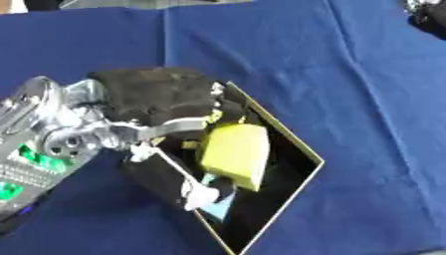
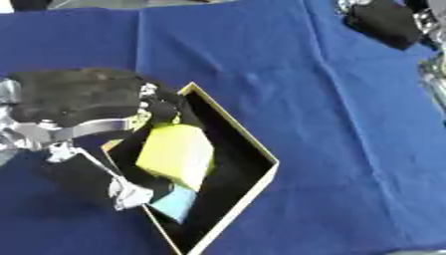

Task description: Pick up objects on the table and place them in the box.

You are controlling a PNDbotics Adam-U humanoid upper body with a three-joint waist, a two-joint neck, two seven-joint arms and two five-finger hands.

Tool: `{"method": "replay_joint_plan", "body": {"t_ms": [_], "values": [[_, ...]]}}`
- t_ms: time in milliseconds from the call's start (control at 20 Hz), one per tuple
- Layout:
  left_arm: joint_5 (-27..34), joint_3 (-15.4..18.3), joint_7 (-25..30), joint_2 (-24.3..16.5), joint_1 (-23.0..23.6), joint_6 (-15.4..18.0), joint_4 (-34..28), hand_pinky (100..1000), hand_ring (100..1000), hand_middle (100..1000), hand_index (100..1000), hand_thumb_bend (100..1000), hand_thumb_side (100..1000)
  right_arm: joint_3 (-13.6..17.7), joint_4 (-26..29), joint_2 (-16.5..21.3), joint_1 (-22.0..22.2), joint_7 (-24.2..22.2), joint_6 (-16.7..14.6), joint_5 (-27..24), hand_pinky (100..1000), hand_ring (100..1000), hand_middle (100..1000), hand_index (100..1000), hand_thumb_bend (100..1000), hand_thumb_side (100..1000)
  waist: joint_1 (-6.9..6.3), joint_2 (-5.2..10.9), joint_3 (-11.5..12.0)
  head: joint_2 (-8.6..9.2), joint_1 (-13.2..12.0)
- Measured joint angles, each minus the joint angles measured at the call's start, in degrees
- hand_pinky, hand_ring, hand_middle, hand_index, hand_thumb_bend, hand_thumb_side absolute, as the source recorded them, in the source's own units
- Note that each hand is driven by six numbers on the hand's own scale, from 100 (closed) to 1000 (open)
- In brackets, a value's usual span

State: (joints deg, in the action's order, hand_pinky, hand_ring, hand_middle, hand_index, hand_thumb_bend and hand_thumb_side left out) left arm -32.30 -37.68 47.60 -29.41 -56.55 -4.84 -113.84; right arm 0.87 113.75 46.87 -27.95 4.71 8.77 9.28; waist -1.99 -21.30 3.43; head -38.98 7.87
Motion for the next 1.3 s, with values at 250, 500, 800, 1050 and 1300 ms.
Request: {"method": "replay_joint_plan", "body": {"t_ms": [250, 500, 800, 1050, 1300], "values": [[-1.76, 1.62, 0.25, 0.09, 0.63, 3.30, 0.00, 879, 820, 754, 887, 445, 683, 0.94, 0.00, 0.00, 0.01, 2.03, -0.27, -0.40, 861, 647, 598, 727, 100, 666, 0.37, 0.00, 0.00, 0.27, 0.43], [-2.35, 4.09, -2.29, 0.11, 0.64, 3.24, 0.00, 847, 788, 713, 868, 208, 538, 1.20, 0.00, 0.00, 0.24, 2.41, -0.31, -0.57, 861, 646, 597, 726, 100, 665, 0.37, 0.01, 0.11, 0.26, 0.48], [0.35, 10.71, -7.42, -1.35, 1.13, 1.96, 0.00, 839, 774, 694, 859, 100, 516, 1.23, 0.00, 0.01, 0.29, 2.66, -0.40, -0.75, 861, 646, 596, 726, 100, 664, 0.36, 0.08, 0.42, 0.16, 0.69], [0.92, 13.97, -12.17, -1.99, 4.42, 0.18, 0.00, 842, 750, 663, 842, 100, 578, 1.63, 0.00, 0.04, 0.90, 3.29, -0.84, -0.82, 860, 645, 595, 724, 100, 658, 0.85, 0.13, 1.57, 0.14, 1.21], [1.55, 20.43, -16.60, -1.44, 8.24, -3.83, 0.01, 835, 721, 629, 829, 100, 646, 2.04, 0.00, 0.04, 1.78, 4.71, -1.72, -1.09, 861, 641, 593, 724, 100, 665, 1.20, 0.14, 2.32, 0.15, 1.12]]}}
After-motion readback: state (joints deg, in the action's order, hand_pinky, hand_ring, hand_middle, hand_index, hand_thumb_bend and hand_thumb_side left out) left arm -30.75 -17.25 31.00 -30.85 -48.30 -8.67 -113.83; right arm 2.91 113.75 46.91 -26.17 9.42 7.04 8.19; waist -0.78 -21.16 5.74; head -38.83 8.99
